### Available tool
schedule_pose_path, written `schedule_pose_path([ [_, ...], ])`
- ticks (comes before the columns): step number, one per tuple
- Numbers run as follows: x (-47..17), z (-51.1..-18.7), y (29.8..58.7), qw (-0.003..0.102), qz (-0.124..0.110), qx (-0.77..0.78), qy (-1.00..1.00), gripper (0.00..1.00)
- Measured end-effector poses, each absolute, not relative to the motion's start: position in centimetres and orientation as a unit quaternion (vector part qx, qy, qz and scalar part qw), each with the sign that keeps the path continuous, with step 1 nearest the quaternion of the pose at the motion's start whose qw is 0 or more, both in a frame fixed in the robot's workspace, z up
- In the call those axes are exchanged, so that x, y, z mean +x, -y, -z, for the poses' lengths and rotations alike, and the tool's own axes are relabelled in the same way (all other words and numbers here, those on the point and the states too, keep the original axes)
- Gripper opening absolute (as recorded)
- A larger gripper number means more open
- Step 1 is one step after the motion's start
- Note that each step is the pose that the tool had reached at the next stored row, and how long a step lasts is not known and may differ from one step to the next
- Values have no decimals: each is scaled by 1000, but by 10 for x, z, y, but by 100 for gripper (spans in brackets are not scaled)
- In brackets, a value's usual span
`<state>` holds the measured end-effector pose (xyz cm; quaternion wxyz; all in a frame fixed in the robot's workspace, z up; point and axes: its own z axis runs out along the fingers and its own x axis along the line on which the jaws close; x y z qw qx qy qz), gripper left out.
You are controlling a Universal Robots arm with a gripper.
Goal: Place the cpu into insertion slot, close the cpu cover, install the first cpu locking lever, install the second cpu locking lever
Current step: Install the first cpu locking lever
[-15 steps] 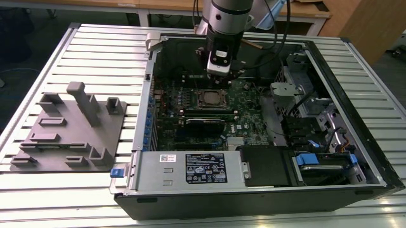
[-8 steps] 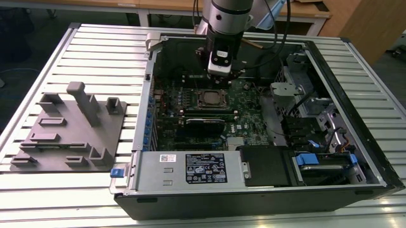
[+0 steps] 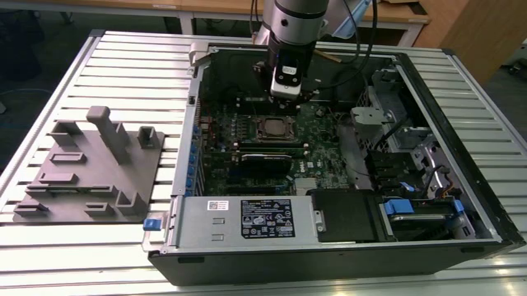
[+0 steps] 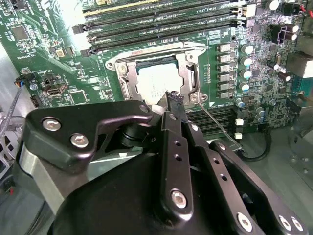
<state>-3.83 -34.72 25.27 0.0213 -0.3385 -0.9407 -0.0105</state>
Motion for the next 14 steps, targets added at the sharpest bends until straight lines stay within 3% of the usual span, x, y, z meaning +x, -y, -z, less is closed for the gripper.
schedule_pose_path([
  [14, -38, -253, 347, 22, 10, -313, 949, 11],
])
